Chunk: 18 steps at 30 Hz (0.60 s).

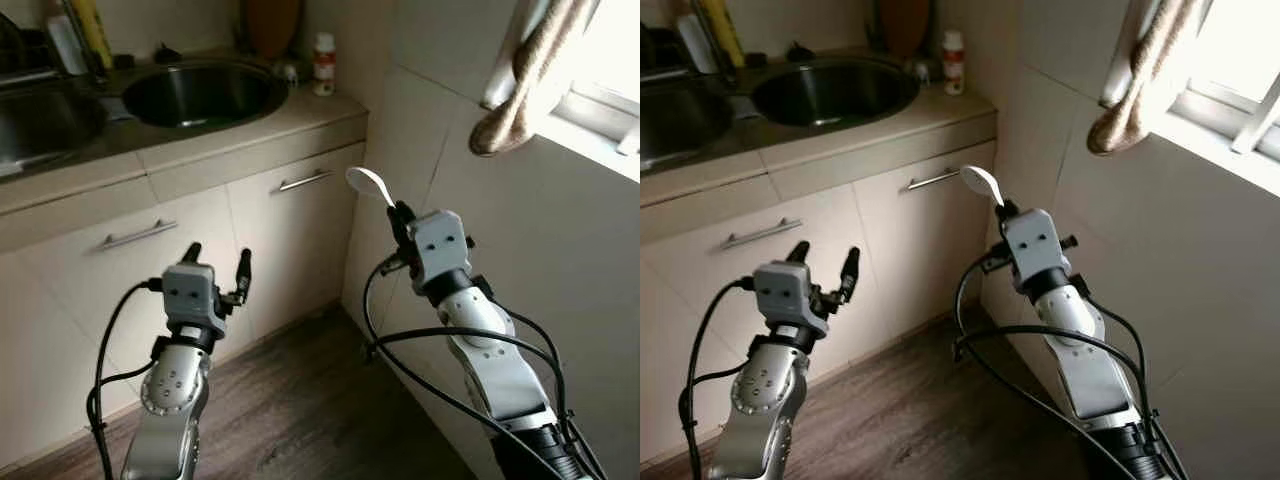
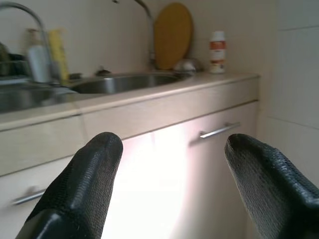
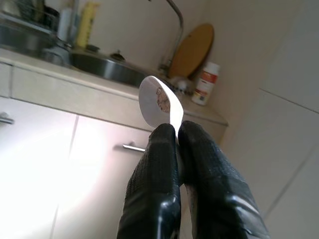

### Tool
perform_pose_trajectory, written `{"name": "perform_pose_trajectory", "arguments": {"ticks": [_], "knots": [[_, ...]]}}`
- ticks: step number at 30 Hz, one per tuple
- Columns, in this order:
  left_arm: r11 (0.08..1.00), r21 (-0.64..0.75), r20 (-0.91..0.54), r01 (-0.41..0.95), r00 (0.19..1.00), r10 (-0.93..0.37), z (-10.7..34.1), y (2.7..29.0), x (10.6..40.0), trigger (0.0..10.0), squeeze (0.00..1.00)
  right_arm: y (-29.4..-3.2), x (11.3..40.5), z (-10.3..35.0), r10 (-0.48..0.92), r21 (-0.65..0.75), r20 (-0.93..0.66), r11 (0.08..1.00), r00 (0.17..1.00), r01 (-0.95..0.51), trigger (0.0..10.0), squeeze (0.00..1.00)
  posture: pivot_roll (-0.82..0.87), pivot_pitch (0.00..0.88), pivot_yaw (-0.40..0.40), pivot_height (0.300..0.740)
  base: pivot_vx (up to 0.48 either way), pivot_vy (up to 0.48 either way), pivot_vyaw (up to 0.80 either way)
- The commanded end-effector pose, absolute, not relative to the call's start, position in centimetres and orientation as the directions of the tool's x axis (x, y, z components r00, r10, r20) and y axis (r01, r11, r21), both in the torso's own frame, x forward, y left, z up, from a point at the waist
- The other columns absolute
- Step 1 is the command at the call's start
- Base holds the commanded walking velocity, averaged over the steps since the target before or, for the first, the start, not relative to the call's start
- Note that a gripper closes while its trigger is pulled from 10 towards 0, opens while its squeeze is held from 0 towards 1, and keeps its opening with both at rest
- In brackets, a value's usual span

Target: Kitchen organization

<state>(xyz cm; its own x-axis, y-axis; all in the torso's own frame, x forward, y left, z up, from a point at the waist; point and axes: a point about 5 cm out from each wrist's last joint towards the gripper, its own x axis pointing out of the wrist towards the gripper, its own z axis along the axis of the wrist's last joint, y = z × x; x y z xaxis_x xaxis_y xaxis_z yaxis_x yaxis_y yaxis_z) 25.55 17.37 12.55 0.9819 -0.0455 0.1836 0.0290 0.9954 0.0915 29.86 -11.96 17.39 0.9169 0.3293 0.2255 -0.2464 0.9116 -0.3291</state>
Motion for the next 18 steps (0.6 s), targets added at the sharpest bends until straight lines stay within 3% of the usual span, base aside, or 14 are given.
{"name": "perform_pose_trajectory", "arguments": {"ticks": [1, 8, 10, 11, 12, 13, 18], "knots": [[0.995, 0.090, 0.204, 0.044, 0.977, -0.061, 12.89, 16.83, 25.61, 10.0, 0.00, -12.36, 29.89, 17.88, 0.319, -0.336, 0.246, 0.914, 0.915, -0.228, 0.0, 0.00, 0.10, 0.000, -0.048, 0.740, 0.000, 0.000, 0.80], [0.995, 0.089, 0.209, 0.044, 0.976, -0.062, 13.01, 16.87, 25.66, 10.0, 0.00, -12.95, 30.35, 17.96, 0.260, -0.225, 0.244, 0.952, 0.934, -0.206, 0.0, 0.00, 0.10, 0.000, -0.048, 0.740, 0.269, 0.000, 0.80], [0.995, 0.089, 0.211, 0.044, 0.976, -0.062, 13.05, 16.88, 25.68, 10.0, 0.00, -13.11, 30.46, 18.02, 0.248, -0.209, 0.243, 0.957, 0.938, -0.199, 4.4, 0.00, 0.10, 0.000, -0.047, 0.740, 0.285, 0.000, 0.27], [0.995, 0.089, 0.211, 0.044, 0.976, -0.062, 13.05, 16.88, 25.68, 10.0, 0.00, -13.11, 30.46, 18.02, 0.248, -0.209, 0.243, 0.957, 0.938, -0.199, 4.4, 0.00, 0.10, 0.000, -0.047, 0.740, 0.285, 0.000, 0.00], [0.995, 0.090, 0.212, 0.045, 0.975, -0.063, 13.09, 16.88, 25.69, 10.0, 0.00, -13.12, 30.50, 18.03, 0.249, -0.211, 0.241, 0.957, 0.938, -0.200, 7.5, 0.00, 0.10, 0.000, -0.047, 0.740, 0.285, 0.000, 0.00], [0.995, 0.090, 0.214, 0.046, 0.975, -0.064, 13.14, 16.87, 25.70, 10.0, 0.00, -13.12, 30.55, 18.01, 0.250, -0.207, 0.238, 0.957, 0.939, -0.202, 10.0, 0.00, 0.10, 0.000, -0.046, 0.740, 0.292, 0.000, 0.00], [0.995, 0.093, 0.218, 0.049, 0.973, -0.068, 13.25, 16.85, 25.74, 10.0, 0.00, -13.29, 30.71, 17.95, 0.230, -0.189, 0.229, 0.964, 0.946, -0.189, 10.0, 0.00, 0.10, 0.000, -0.046, 0.740, 0.291, 0.000, 0.00]]}}
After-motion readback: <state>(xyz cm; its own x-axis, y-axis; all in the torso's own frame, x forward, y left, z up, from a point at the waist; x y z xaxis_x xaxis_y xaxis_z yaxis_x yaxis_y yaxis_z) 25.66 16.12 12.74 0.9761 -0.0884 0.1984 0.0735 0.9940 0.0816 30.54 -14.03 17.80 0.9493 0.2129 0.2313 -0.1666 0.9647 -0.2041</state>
